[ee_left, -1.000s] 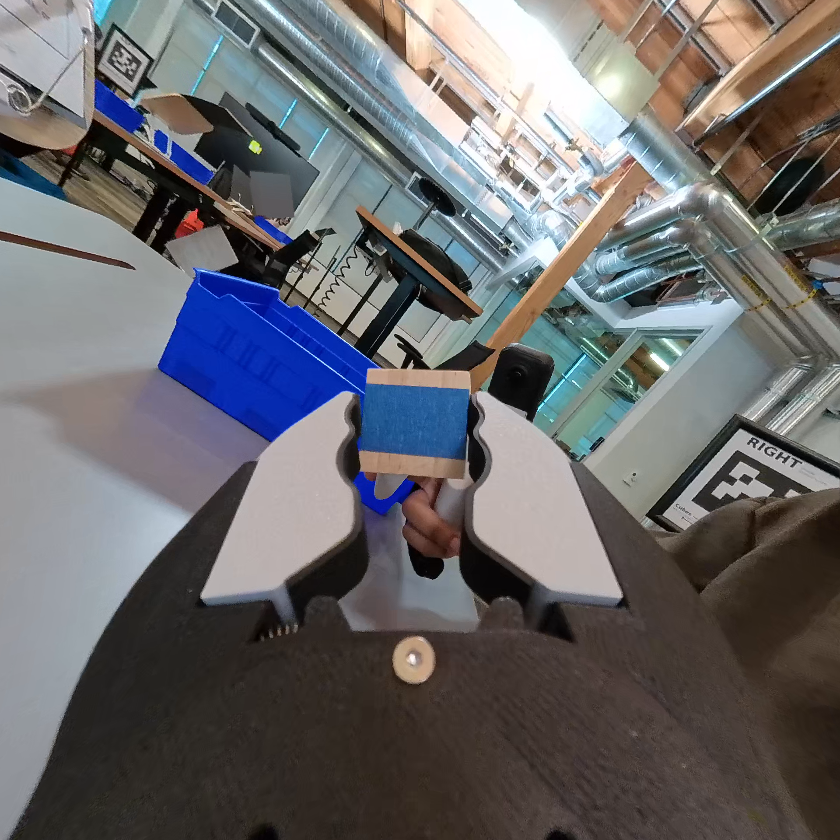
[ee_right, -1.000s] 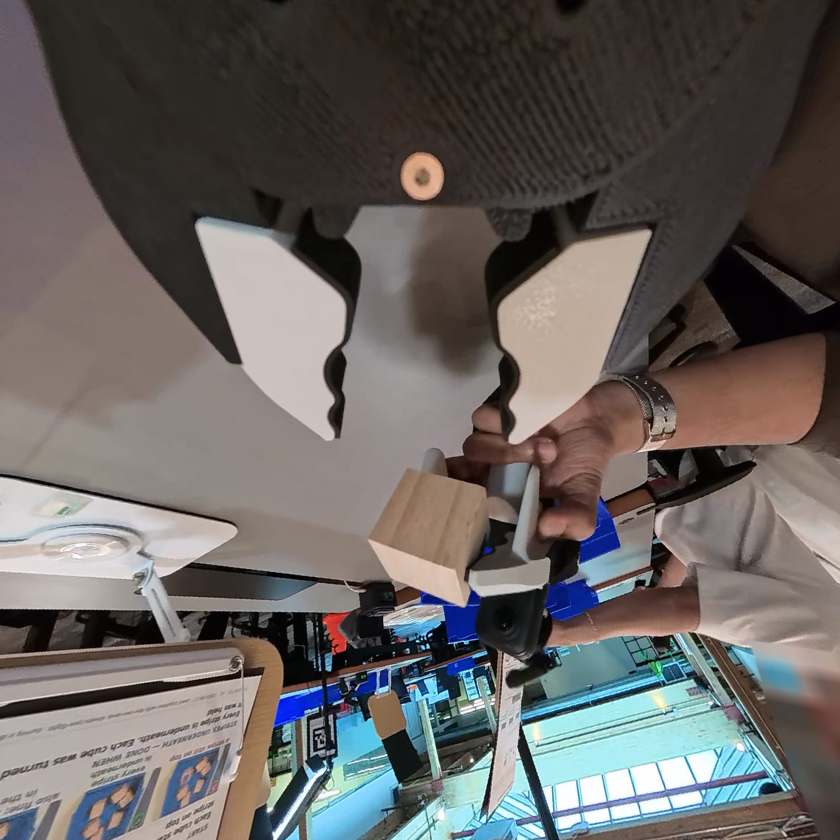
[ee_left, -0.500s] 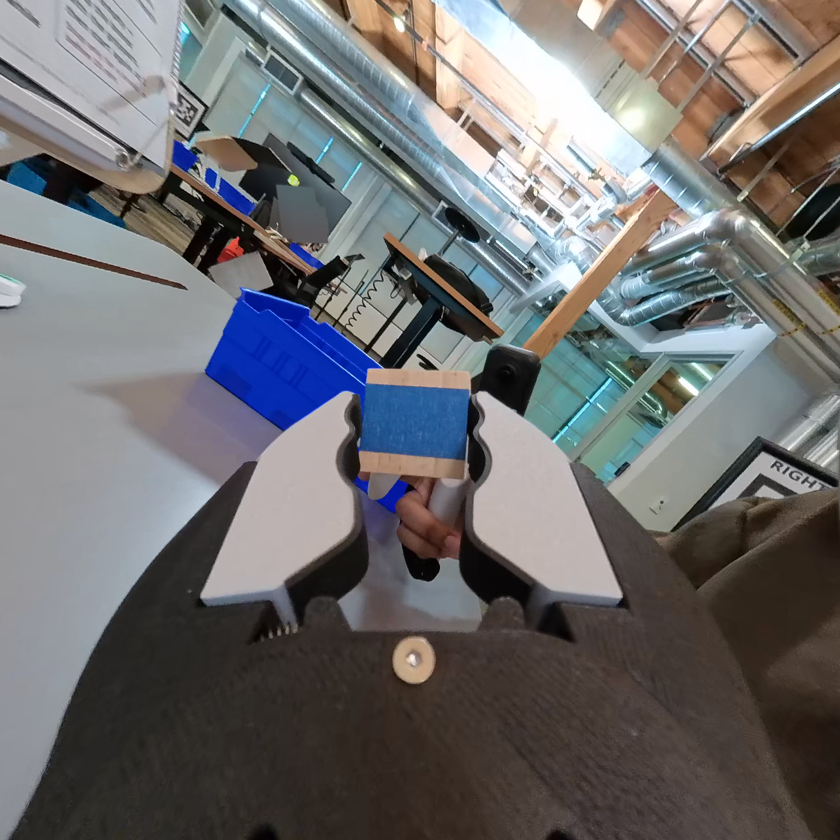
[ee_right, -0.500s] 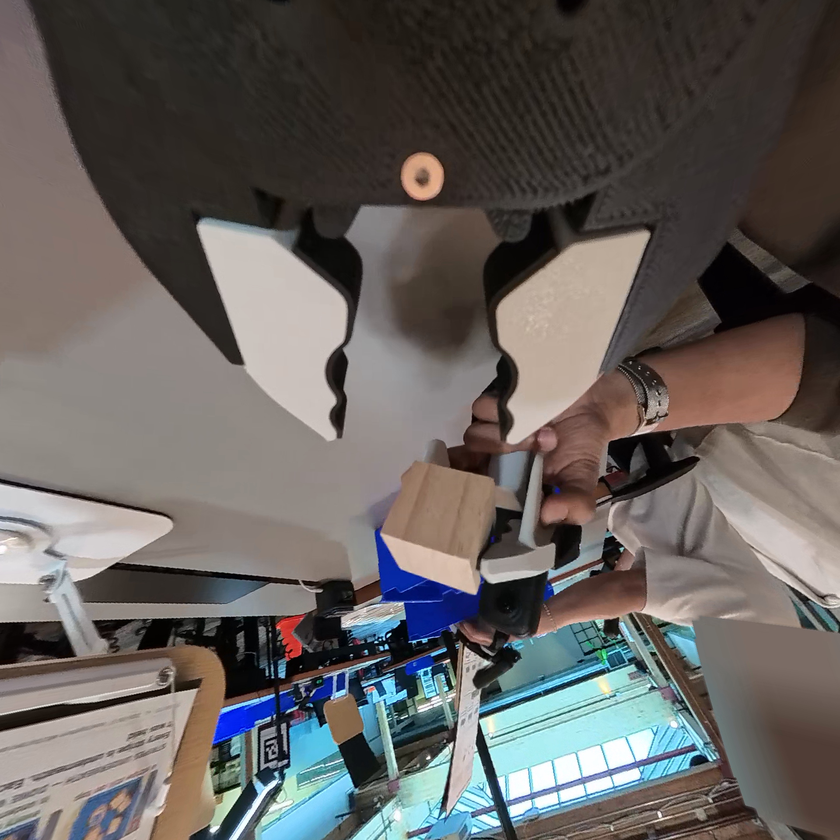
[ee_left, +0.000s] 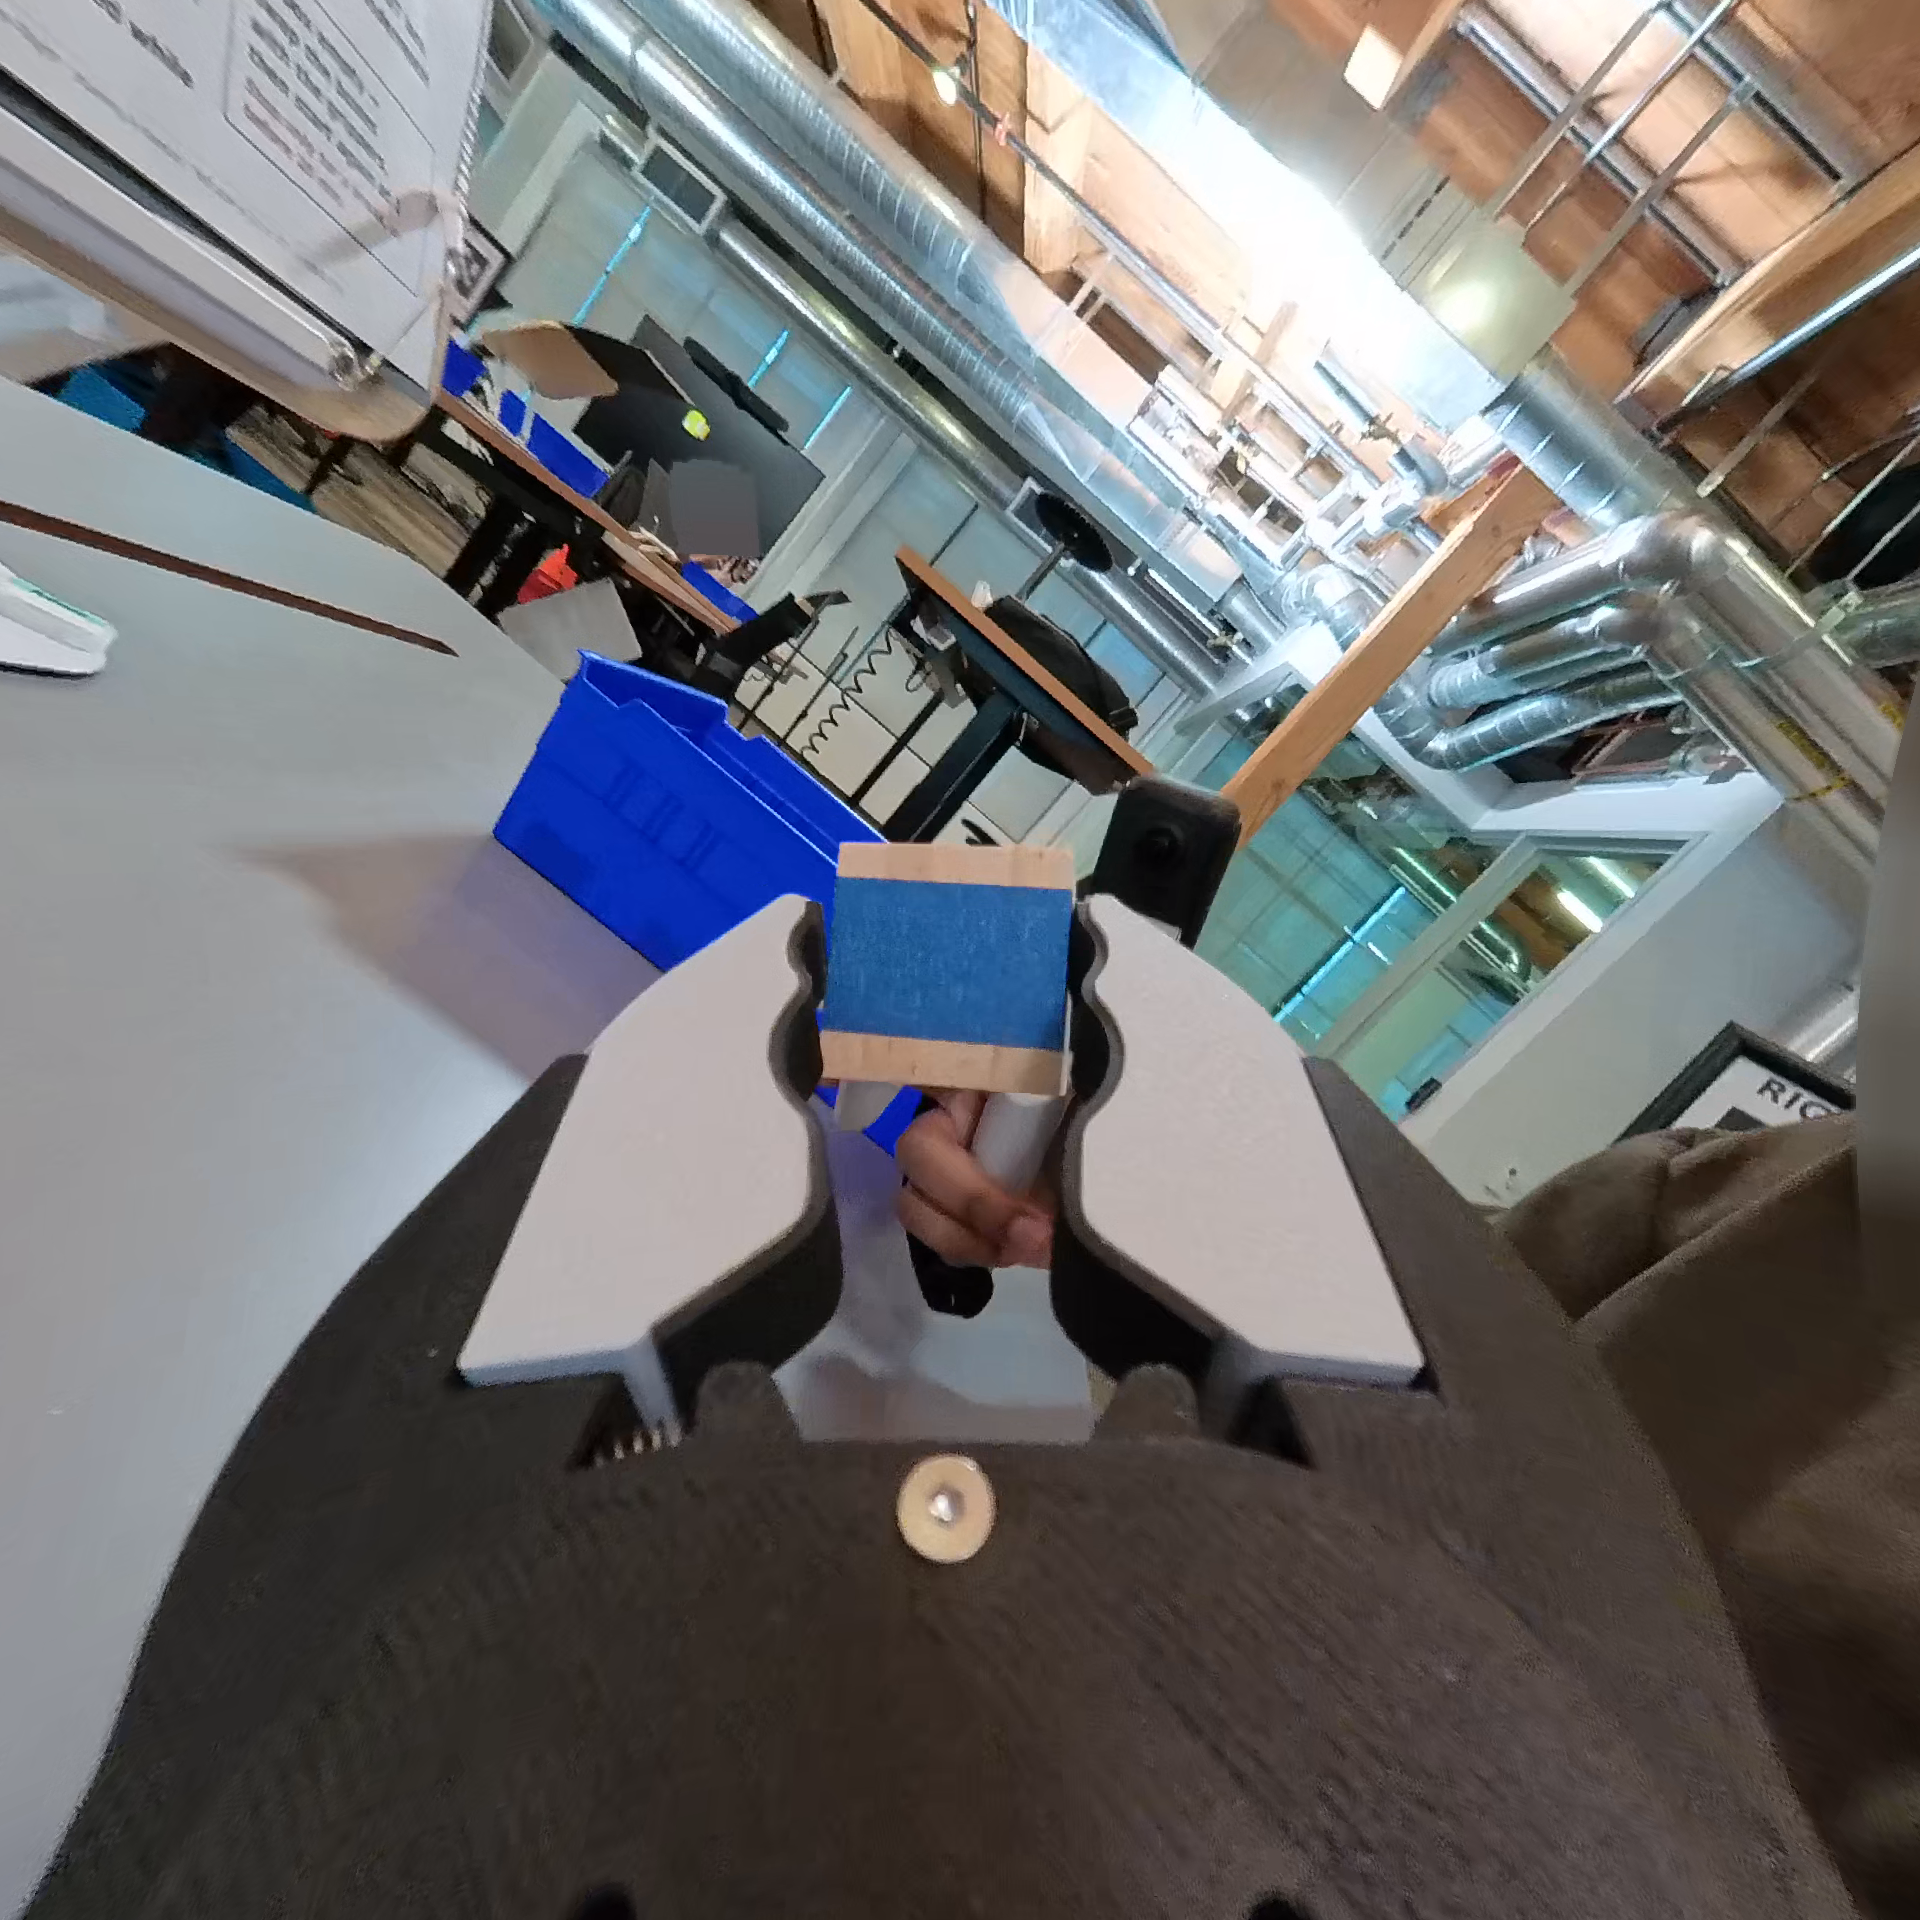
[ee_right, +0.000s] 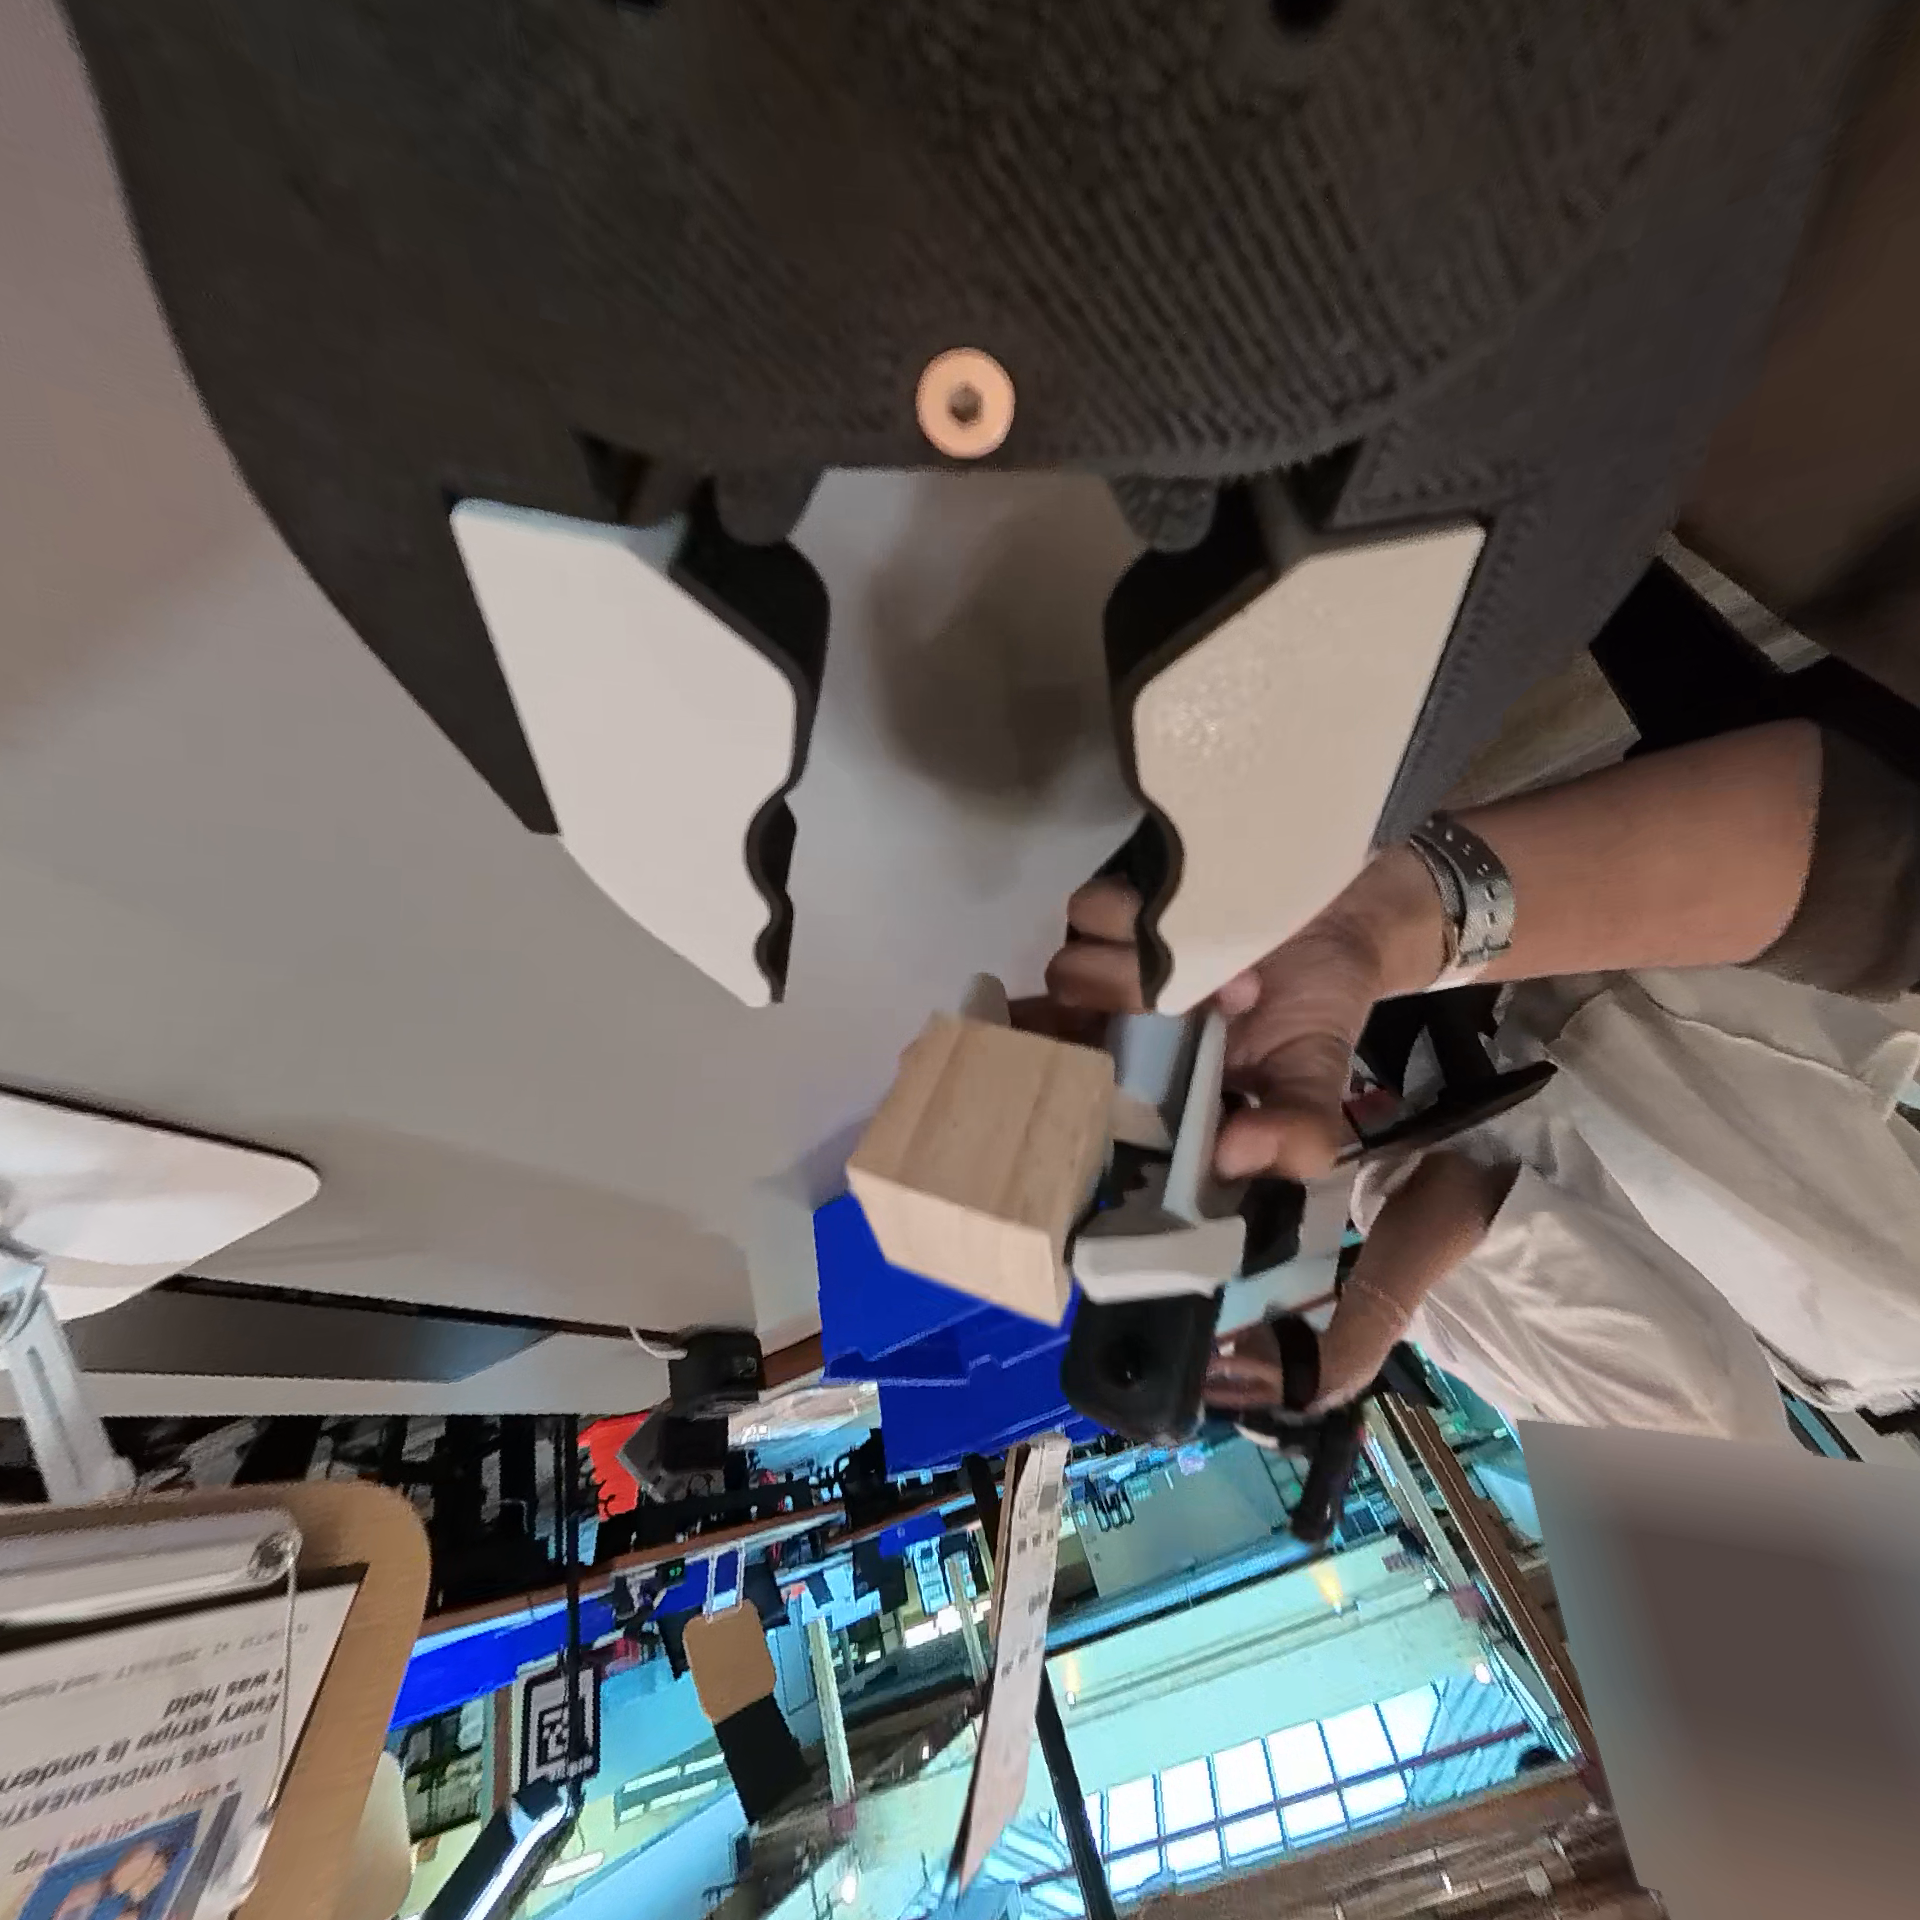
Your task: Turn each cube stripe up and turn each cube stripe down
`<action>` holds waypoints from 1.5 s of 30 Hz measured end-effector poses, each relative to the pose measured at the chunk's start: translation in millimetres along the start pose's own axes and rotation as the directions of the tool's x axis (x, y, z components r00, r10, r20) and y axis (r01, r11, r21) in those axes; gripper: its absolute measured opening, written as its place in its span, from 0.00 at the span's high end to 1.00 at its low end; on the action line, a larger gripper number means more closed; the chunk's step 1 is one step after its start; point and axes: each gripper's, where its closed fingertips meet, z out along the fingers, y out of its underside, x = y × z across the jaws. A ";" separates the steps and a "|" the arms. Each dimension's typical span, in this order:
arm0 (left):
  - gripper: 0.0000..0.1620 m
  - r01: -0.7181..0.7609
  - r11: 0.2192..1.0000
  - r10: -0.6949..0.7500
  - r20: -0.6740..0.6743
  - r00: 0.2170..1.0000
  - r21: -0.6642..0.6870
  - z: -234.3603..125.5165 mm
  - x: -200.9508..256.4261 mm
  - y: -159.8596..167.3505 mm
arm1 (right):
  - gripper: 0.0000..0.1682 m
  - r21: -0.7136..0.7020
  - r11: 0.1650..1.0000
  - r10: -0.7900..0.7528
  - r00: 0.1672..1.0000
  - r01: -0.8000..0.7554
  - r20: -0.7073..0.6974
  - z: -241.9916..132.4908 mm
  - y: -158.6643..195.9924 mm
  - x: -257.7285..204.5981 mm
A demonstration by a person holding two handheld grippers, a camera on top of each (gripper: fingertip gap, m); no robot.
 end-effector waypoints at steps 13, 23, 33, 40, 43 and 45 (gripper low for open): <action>0.73 0.047 0.999 -0.049 -0.077 0.996 -0.028 26.4 5.4 7.5 | 0.59 0.005 1.000 0.024 0.999 -0.023 -0.047 -20.0 3.7 5.6; 0.73 0.088 0.993 -0.096 -0.114 0.989 -0.073 45.5 4.1 19.7 | 0.59 0.100 0.990 0.107 0.990 -0.098 -0.087 -41.8 -8.5 17.9; 0.73 0.100 0.993 -0.105 -0.098 0.990 -0.058 40.2 1.9 17.5 | 0.59 0.118 0.982 0.157 0.986 -0.150 -0.048 -36.8 -10.4 18.0; 0.73 0.100 0.994 -0.103 -0.071 0.992 -0.048 34.1 -0.4 15.8 | 0.59 0.108 0.982 0.159 0.987 -0.156 -0.021 -28.7 -9.7 14.2; 0.73 0.094 0.995 -0.096 -0.062 0.993 -0.044 31.0 -0.6 14.8 | 0.59 0.107 0.981 0.166 0.986 -0.165 -0.006 -25.6 -10.0 12.6; 0.73 0.094 0.995 -0.096 -0.061 0.993 -0.037 28.8 -0.1 13.7 | 0.59 0.105 0.979 0.176 0.984 -0.176 0.007 -22.9 -9.5 11.5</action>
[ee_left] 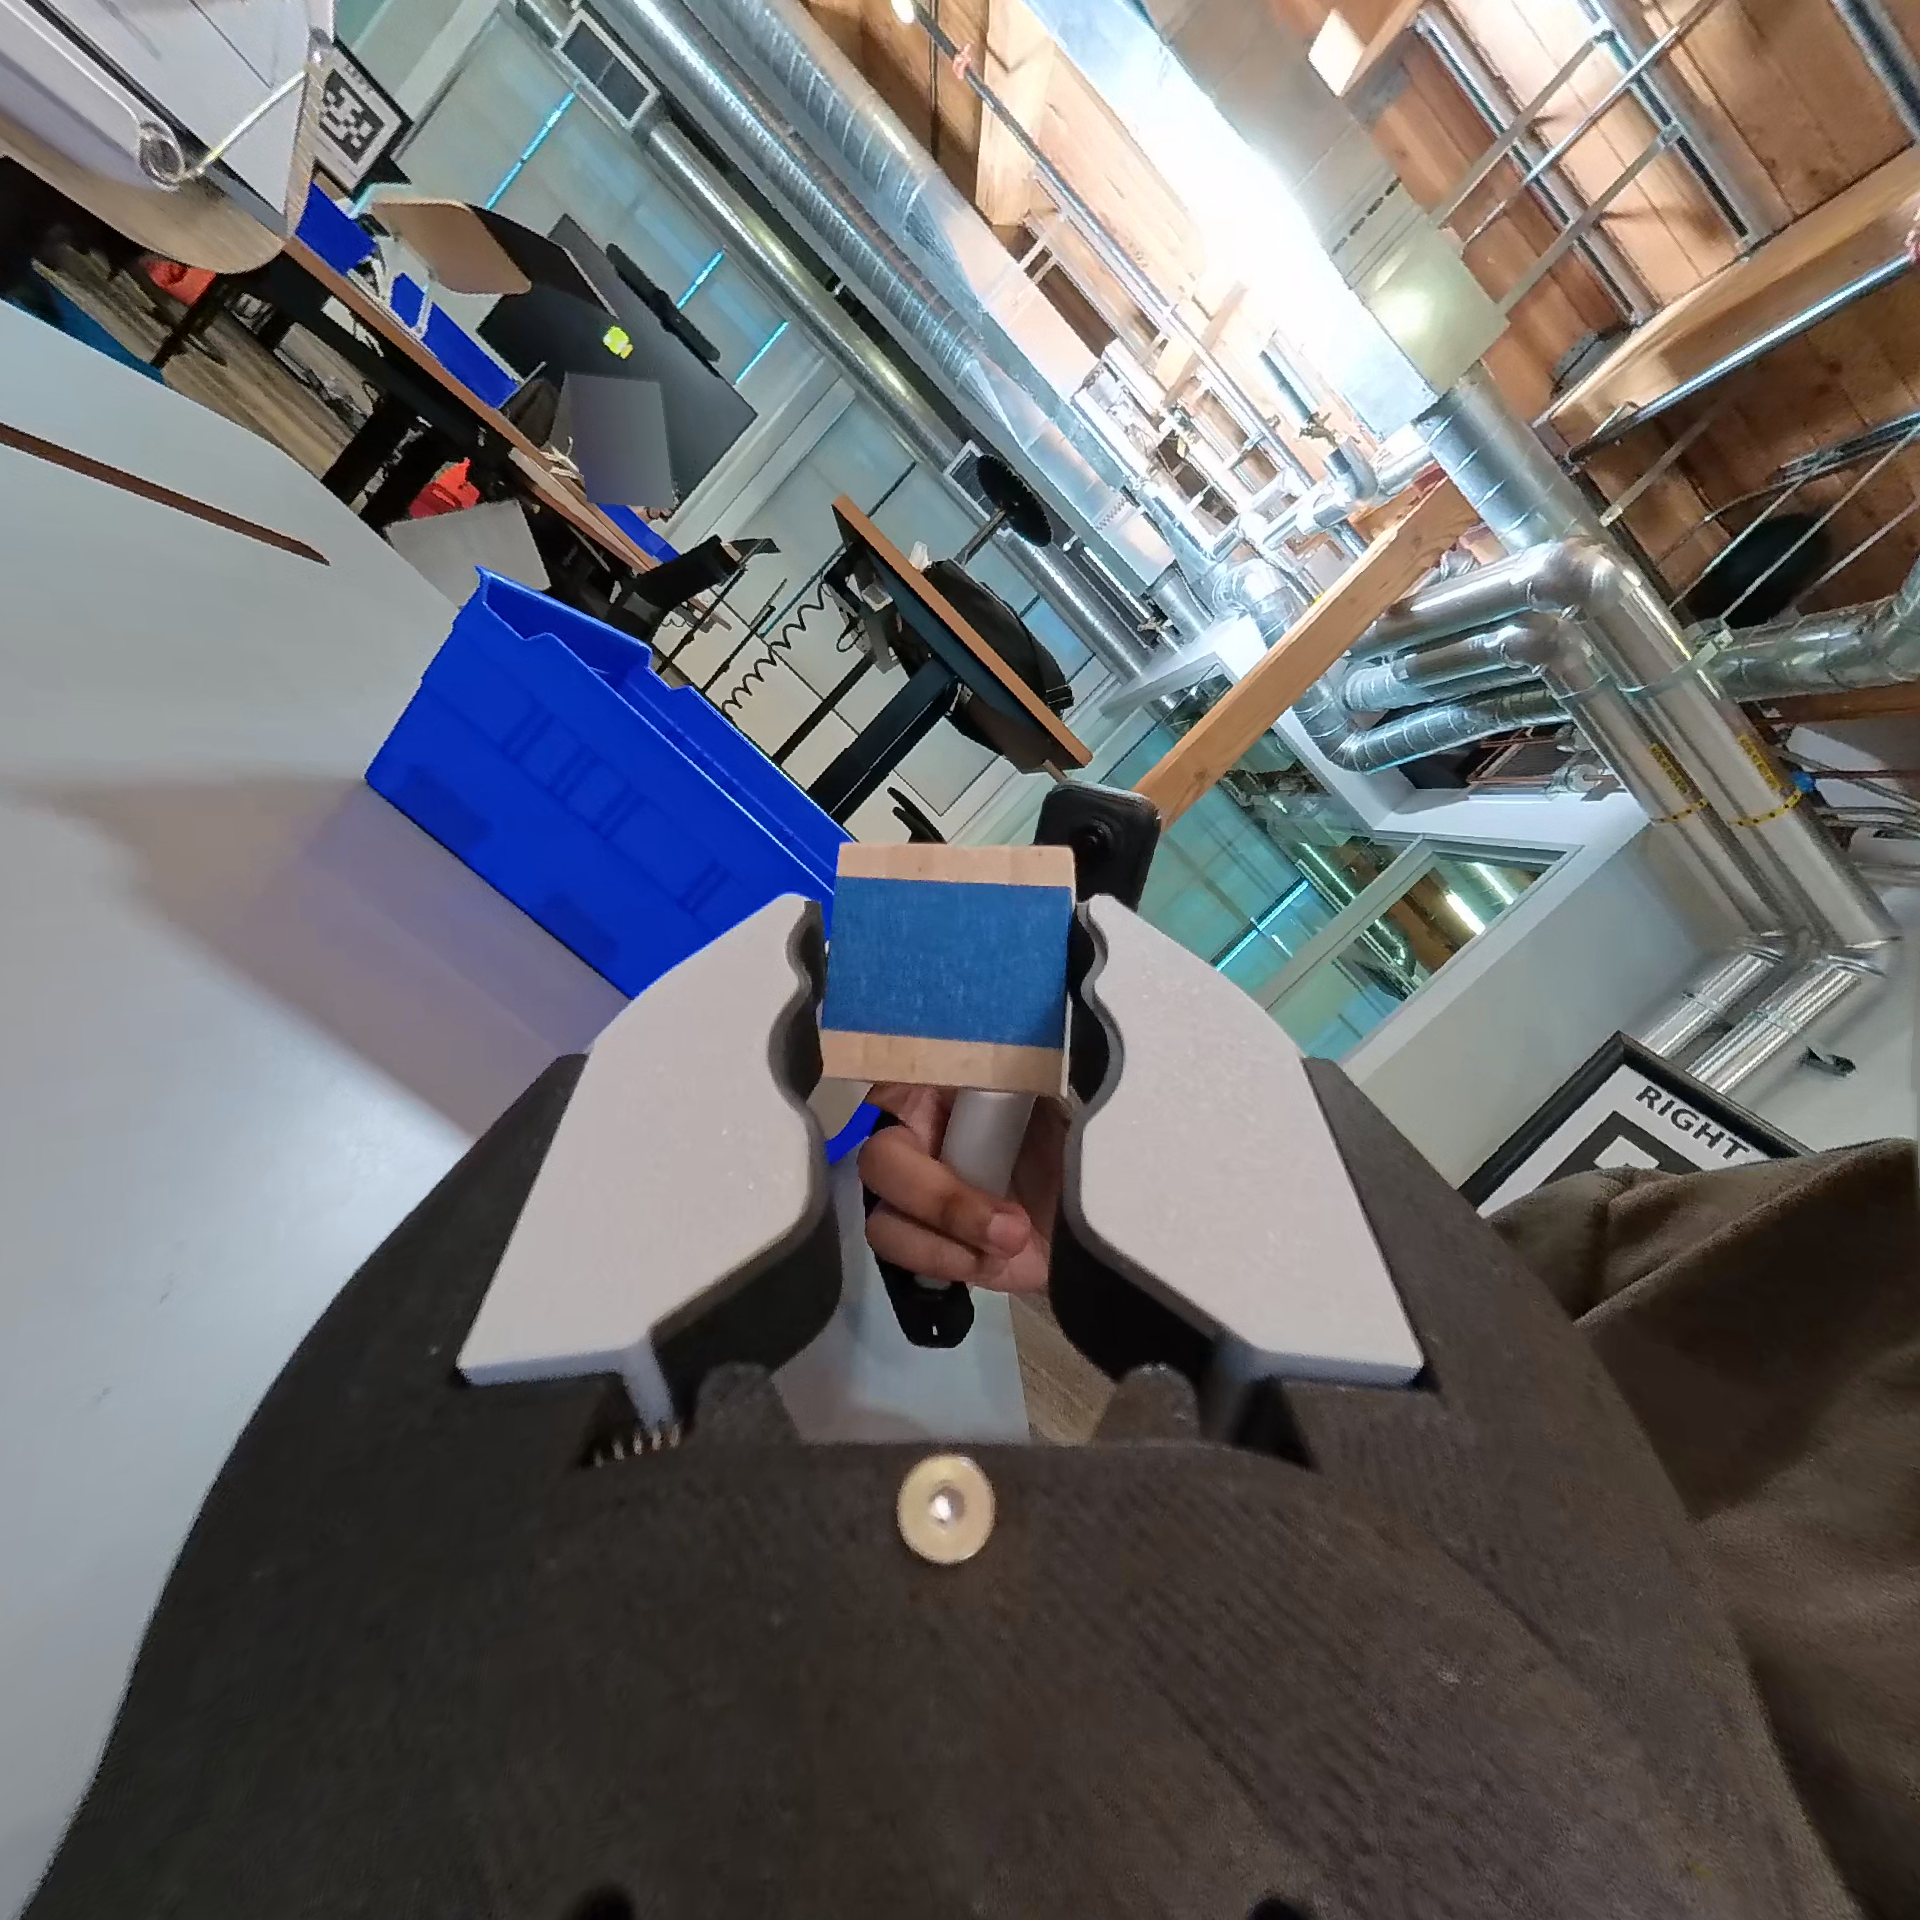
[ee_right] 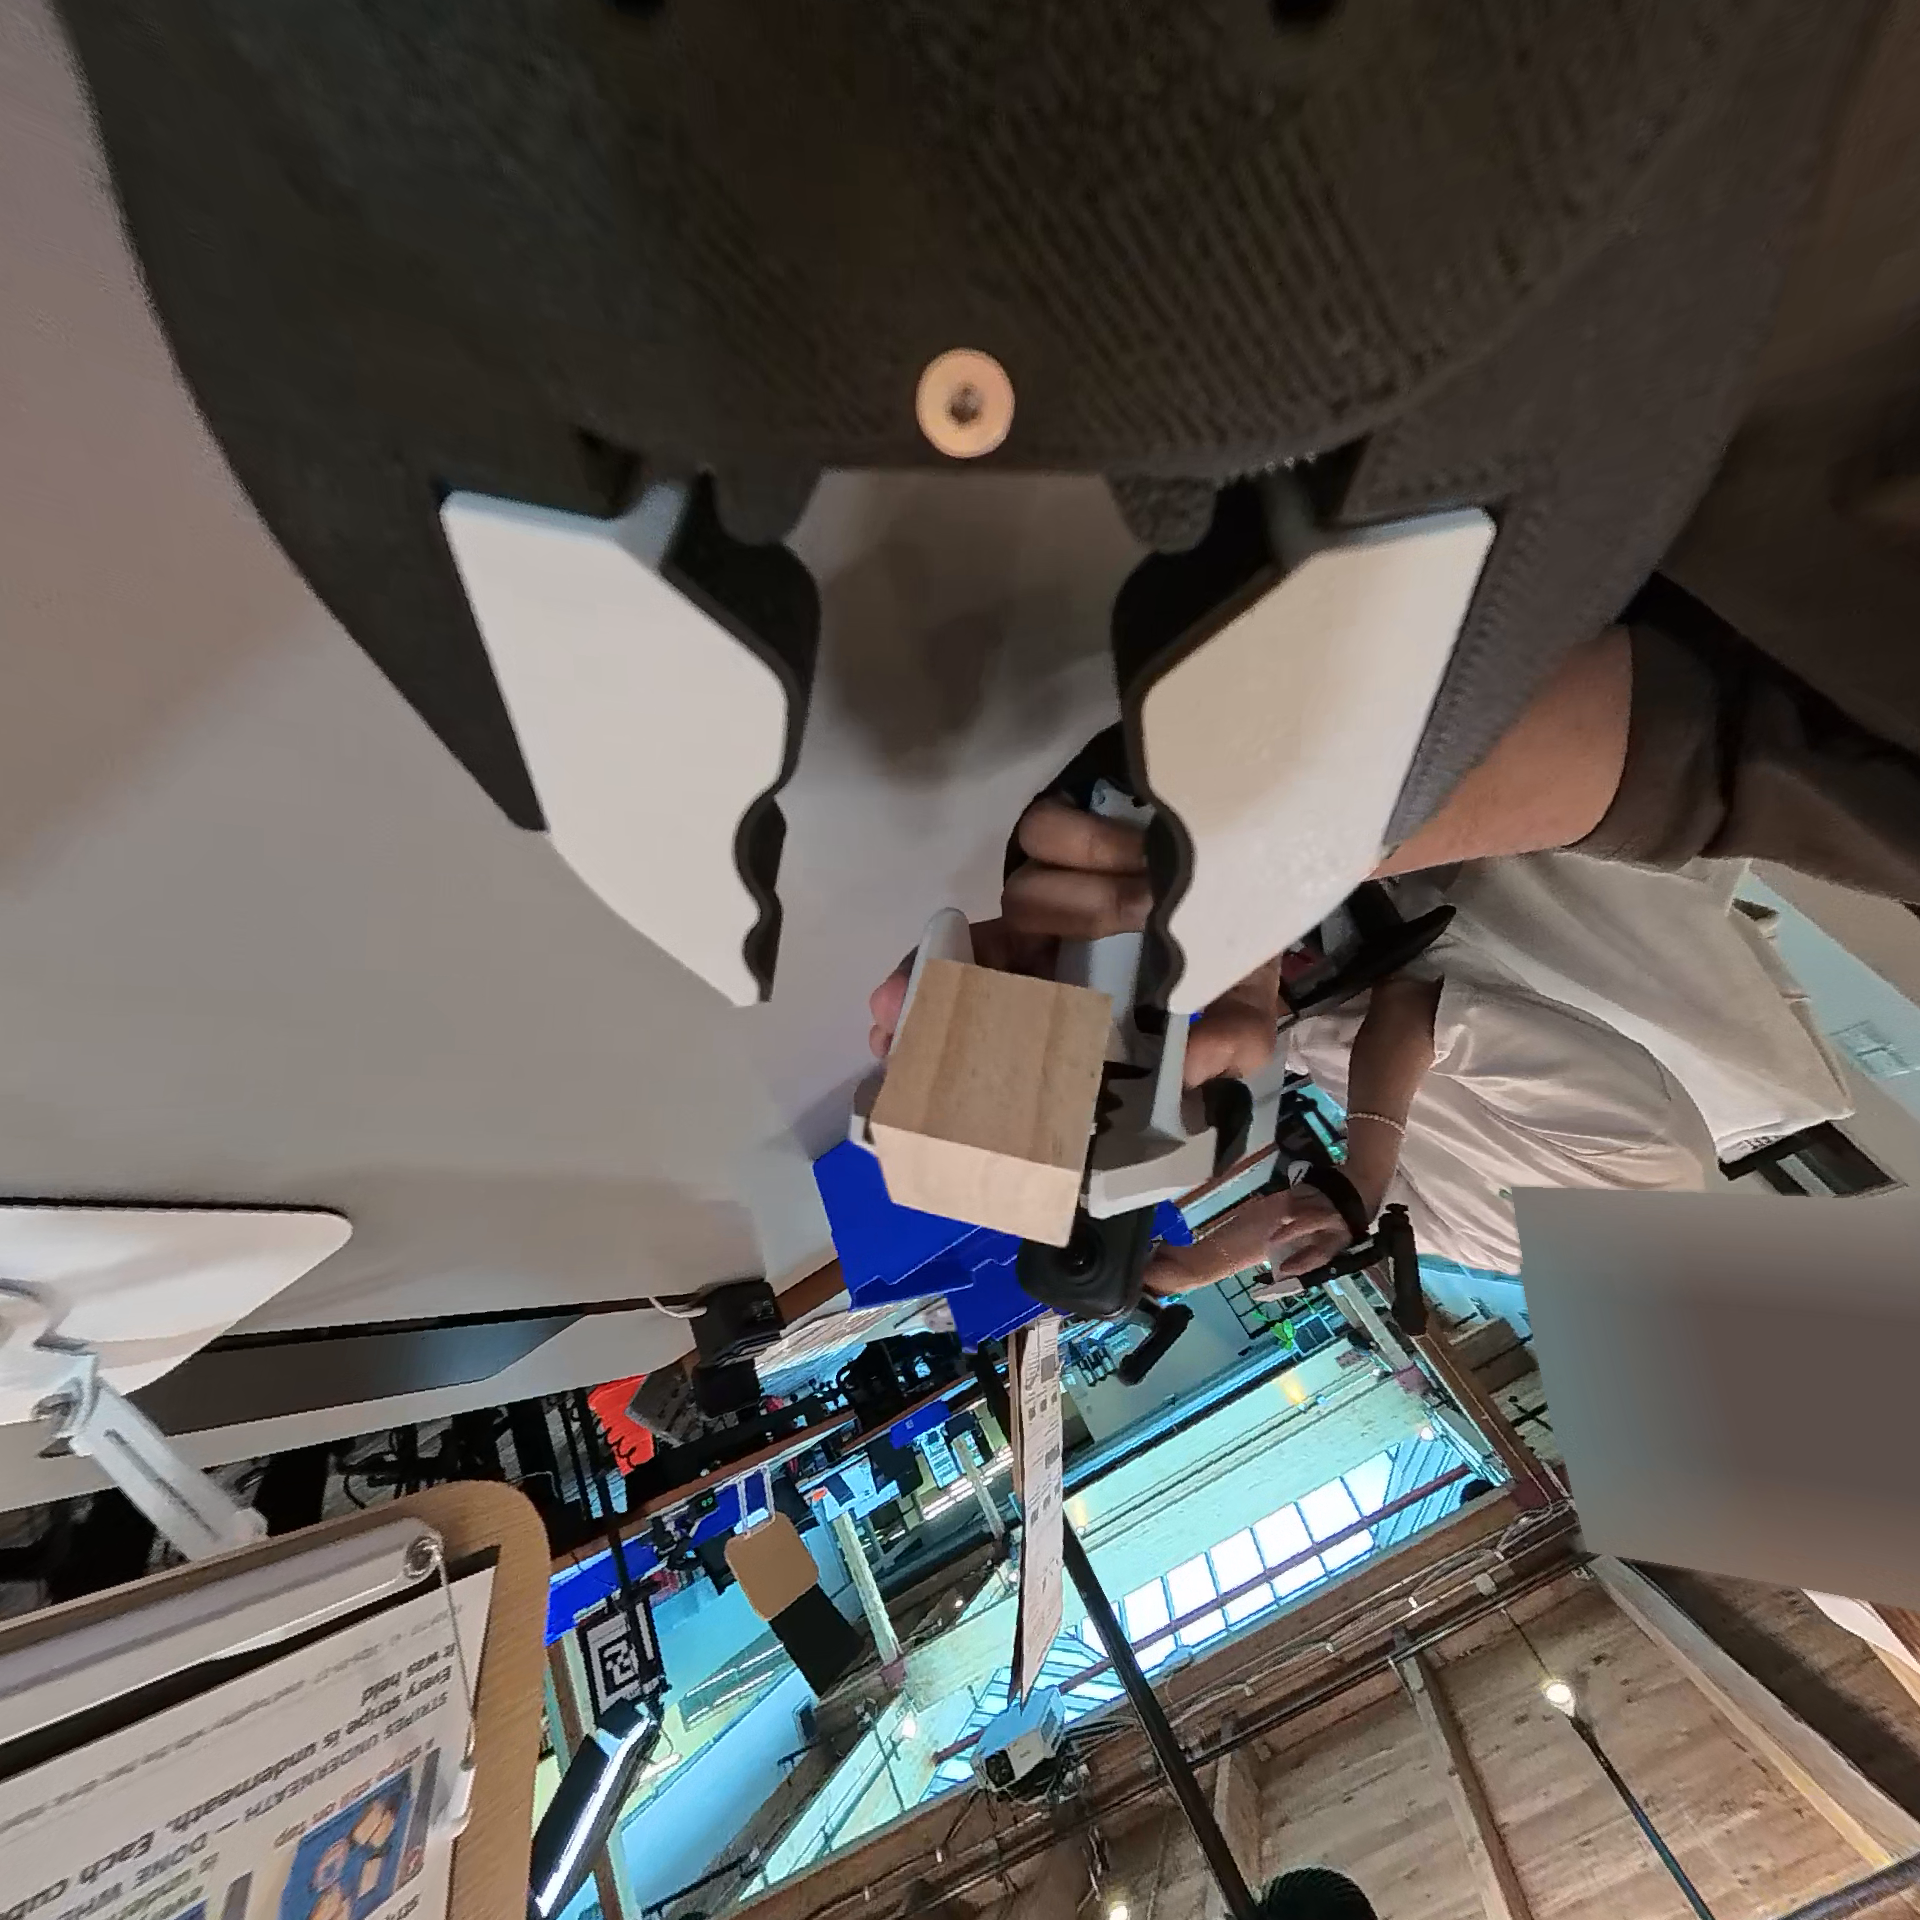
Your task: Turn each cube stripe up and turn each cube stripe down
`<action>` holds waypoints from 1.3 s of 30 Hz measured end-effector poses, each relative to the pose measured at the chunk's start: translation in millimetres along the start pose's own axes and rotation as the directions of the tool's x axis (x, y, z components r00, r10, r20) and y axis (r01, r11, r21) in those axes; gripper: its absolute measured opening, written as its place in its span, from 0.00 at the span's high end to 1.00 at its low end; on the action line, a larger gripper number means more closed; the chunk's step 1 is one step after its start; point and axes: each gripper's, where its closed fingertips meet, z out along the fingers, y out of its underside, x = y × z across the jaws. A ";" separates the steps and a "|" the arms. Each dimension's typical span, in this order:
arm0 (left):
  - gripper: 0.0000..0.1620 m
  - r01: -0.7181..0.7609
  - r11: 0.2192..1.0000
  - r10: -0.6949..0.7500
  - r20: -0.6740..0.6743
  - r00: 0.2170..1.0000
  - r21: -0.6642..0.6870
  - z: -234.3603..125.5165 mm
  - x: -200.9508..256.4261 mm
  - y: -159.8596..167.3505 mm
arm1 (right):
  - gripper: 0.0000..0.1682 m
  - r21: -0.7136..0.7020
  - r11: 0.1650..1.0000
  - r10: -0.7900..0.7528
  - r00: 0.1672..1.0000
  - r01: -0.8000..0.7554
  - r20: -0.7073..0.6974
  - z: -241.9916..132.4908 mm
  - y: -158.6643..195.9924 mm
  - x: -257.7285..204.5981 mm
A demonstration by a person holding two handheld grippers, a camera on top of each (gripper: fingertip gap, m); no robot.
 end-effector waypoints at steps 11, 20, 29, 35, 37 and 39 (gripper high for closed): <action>0.73 0.020 1.000 -0.020 -0.003 1.000 0.016 -6.0 3.1 3.8 | 0.58 -0.013 0.992 0.128 0.987 -0.127 0.097 15.6 6.2 -10.1; 0.73 0.021 0.999 -0.021 0.011 1.000 -0.028 -3.6 2.0 15.2 | 0.75 0.040 0.956 0.281 0.949 -0.290 0.143 12.0 -4.9 -3.9; 0.73 -0.005 0.994 0.006 0.008 1.000 -0.110 3.5 4.8 30.1 | 0.75 0.073 0.976 0.198 0.974 -0.206 0.112 3.4 -18.3 -3.3; 0.68 0.065 0.997 -0.065 -0.005 0.998 -0.043 -0.9 3.1 19.6 | 0.75 0.109 0.992 0.057 0.998 -0.057 -0.002 -4.0 -45.5 -5.1; 0.67 0.070 0.996 -0.070 -0.001 0.998 -0.046 -0.7 2.1 20.1 | 0.75 0.137 0.991 0.018 0.998 -0.009 -0.061 -17.0 -66.3 -1.1; 0.66 0.076 0.995 -0.076 0.000 0.997 -0.058 0.3 1.7 22.6 | 0.75 0.160 0.986 -0.017 0.989 0.041 -0.145 -36.9 -90.5 6.9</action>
